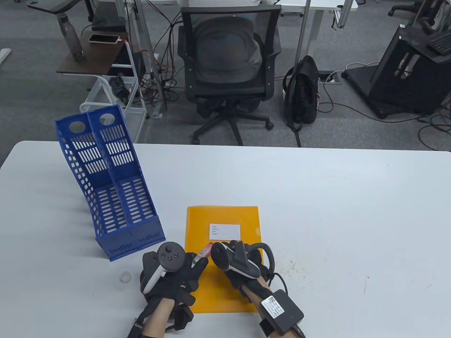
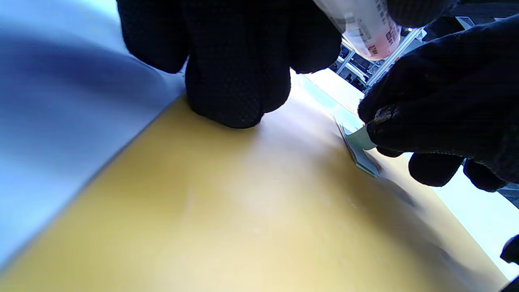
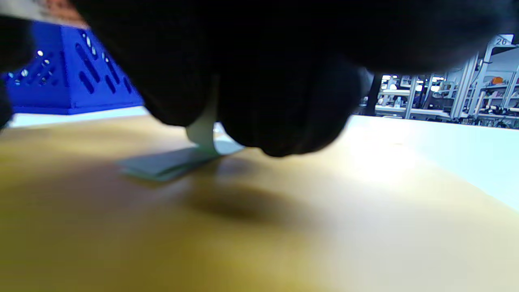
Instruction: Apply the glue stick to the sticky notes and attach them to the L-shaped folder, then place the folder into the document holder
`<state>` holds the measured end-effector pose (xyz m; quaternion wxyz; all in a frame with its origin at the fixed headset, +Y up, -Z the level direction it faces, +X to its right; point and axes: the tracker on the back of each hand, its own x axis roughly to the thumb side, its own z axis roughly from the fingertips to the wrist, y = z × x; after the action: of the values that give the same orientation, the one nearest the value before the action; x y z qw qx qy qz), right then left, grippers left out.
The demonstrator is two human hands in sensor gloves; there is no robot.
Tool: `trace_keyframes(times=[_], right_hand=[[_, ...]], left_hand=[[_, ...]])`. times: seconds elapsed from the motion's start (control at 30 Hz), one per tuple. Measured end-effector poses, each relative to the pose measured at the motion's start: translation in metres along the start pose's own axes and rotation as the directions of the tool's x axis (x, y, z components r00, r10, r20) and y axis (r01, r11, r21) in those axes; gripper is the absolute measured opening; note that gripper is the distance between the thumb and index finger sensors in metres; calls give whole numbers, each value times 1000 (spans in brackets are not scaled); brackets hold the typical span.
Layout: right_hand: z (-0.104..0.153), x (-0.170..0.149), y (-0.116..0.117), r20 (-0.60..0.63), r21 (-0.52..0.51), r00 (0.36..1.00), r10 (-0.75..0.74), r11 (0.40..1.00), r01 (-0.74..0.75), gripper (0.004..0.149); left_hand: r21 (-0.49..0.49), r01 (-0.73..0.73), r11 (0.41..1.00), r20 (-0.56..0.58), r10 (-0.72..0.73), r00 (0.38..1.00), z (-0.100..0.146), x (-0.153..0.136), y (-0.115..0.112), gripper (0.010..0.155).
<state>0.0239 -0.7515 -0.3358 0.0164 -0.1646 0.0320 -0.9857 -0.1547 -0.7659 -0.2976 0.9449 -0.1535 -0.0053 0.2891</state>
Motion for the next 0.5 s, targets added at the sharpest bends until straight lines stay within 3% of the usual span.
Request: trace_keyframes(times=[0.5], right_hand=[[5,1,1,12,42,1000,-14,999,13,38]], left_hand=[[-13,-5,1000,2,5,1000,-1,0,0,62]])
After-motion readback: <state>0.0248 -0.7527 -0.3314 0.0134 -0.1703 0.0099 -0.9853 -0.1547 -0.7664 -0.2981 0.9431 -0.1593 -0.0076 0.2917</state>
